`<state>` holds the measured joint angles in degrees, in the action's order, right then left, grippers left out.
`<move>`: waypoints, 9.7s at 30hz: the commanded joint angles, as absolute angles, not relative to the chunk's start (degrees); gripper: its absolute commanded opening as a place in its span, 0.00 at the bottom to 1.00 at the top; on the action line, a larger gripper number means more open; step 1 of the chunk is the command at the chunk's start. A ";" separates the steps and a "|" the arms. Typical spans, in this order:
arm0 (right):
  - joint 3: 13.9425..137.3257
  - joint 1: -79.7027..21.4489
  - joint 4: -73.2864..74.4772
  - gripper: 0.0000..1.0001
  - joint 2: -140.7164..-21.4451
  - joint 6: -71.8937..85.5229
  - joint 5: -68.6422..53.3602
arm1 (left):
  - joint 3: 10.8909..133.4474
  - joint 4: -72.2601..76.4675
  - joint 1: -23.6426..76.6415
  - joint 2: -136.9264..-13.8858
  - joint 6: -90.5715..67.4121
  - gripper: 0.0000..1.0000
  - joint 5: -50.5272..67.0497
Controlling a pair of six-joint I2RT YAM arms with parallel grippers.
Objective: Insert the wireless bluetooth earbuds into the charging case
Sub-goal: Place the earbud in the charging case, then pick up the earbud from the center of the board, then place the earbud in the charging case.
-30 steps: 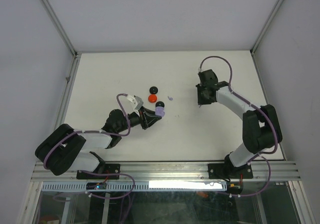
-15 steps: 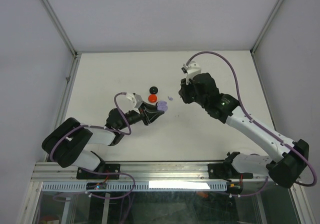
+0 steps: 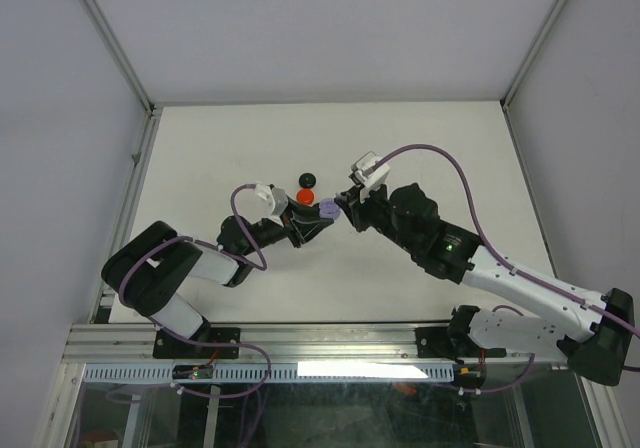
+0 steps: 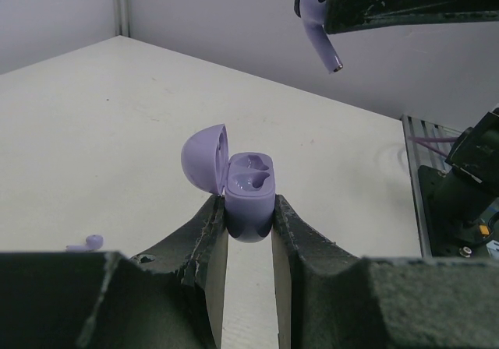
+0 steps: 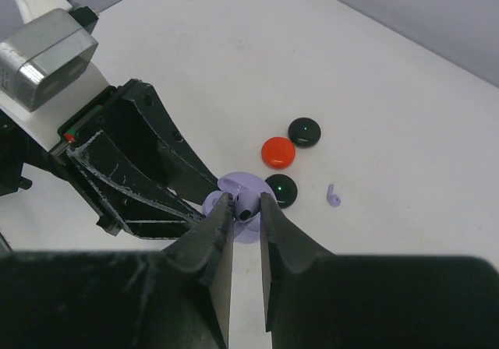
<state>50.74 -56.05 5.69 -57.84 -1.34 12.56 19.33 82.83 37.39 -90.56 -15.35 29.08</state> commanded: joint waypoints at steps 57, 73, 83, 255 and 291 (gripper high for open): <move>43.44 -61.13 -16.20 0.08 -61.04 -9.49 13.18 | 18.96 94.14 37.09 -83.94 -22.63 0.00 29.70; 41.96 -61.46 -16.88 0.08 -61.63 -11.43 14.78 | 18.99 93.52 37.10 -83.23 -24.25 0.00 28.77; 41.40 -61.70 -15.44 0.09 -60.14 -11.78 11.26 | 19.14 86.76 37.12 -79.89 -24.75 0.00 23.87; 87.64 -36.40 32.74 0.33 -117.82 0.88 3.40 | 8.79 67.06 30.50 -66.82 -18.10 0.00 14.40; 55.10 -48.11 -3.20 0.11 -62.28 -11.75 -4.80 | 14.66 77.45 30.49 -69.15 -18.81 0.00 31.96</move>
